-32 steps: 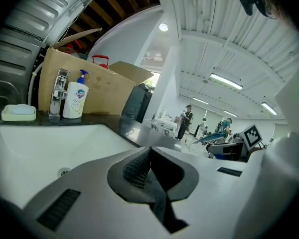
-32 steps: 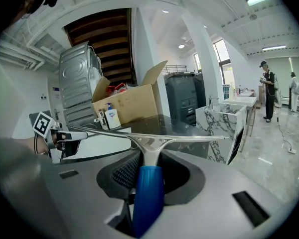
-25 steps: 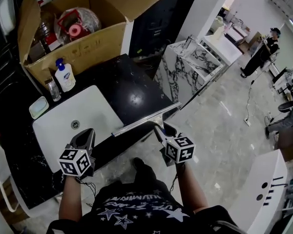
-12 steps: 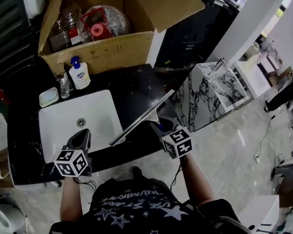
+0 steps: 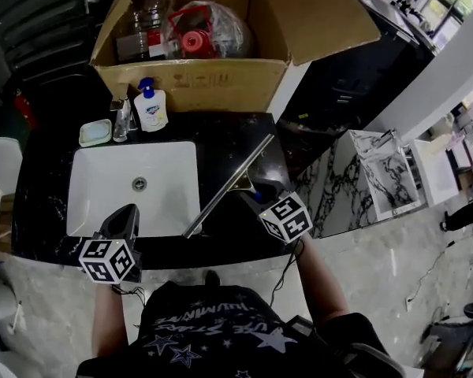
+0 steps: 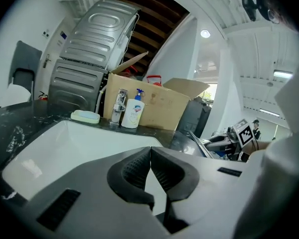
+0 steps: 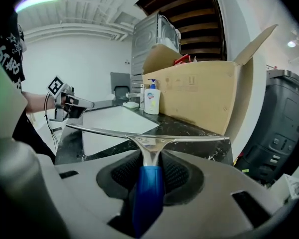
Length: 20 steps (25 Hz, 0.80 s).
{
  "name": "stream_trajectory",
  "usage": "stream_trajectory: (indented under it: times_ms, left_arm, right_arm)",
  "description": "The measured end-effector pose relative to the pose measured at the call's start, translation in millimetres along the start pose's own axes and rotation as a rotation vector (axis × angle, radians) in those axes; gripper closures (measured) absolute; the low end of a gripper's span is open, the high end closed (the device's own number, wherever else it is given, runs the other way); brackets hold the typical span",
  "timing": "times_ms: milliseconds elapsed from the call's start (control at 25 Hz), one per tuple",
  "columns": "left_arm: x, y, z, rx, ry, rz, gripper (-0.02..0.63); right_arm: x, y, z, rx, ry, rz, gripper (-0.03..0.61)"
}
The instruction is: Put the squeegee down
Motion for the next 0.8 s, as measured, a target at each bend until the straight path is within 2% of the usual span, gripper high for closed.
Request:
stream_trajectory:
  times_ms: [400, 800]
  left_arm:
    - [11.1, -2.3, 11.5, -0.098, -0.021, -0.005, 0.594]
    - [19.4, -3.3, 21.7, -0.131, -0.028, -0.033, 0.594]
  right_arm:
    - [0.9, 41.9, 20.9, -0.139, -0.06, -0.037, 0.443]
    - [6.0, 63.0, 31.5, -0.121, -0.045, -0.073, 0.443]
Point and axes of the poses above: the fingertips, and each gripper's own axes: y forward along the fingers, z to its right, x out of its underside, the point moved 8 cm from there along -y, backward along the fingers, and after that the axes turned 1 degree about x, right-handed, at the moved point
